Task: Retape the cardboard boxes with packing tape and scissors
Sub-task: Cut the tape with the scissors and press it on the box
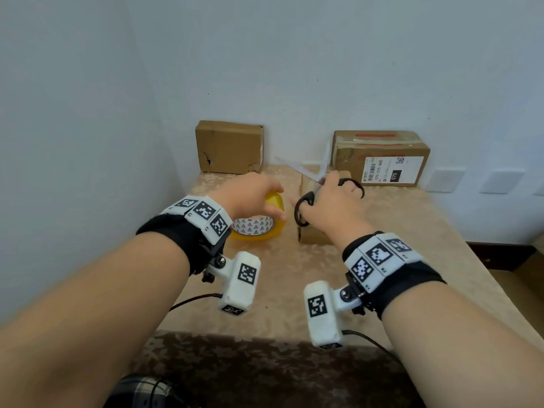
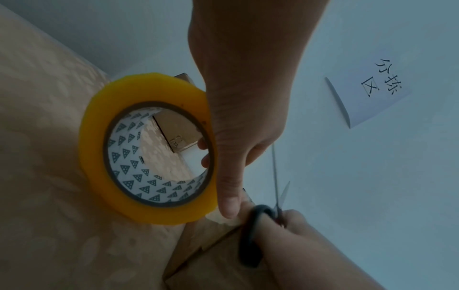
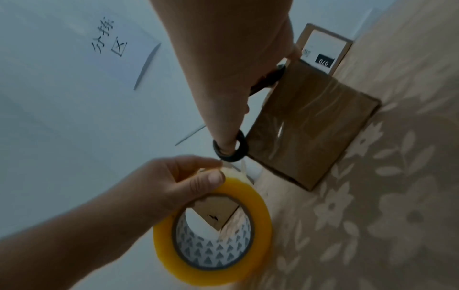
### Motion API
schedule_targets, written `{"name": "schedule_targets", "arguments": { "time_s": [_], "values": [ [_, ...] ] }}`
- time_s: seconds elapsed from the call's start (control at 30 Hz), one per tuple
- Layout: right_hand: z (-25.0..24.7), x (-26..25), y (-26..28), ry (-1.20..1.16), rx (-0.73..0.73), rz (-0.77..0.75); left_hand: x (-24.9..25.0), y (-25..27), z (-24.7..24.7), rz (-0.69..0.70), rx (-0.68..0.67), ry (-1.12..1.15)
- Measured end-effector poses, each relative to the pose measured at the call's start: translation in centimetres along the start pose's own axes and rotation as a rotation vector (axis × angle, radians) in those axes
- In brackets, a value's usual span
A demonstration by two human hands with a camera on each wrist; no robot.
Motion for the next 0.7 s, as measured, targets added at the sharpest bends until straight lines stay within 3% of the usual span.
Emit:
{"name": "schedule_targets", "arguments": {
  "time_s": [0.1, 0.33, 0.7],
  "values": [
    [1.0, -0.9, 0.2, 0.08, -0.043, 0.039, -0.4, 0.1, 0.0, -0.005, -0.007, -0.005],
    [0.4, 1.2, -1.1, -0.069, -0.035, 0.032, 1.8, -0.2, 0.4, 0.078, -0.014, -0.018],
    [0.1, 4.0, -1.6, -0.016, 0.012, -0.121, 4.1, -2.6, 2.5, 0.114, -0.154, -0.25]
  ]
}}
Point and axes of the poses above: each hand's wrist, its own y-axis away from the middle knuckle, its own z-axis out of the palm, x = y × z, the point moved 10 cm from there along -y, towards the middle knuckle, and after that the axes turned 13 degrees about y, right-handed, at the moved point
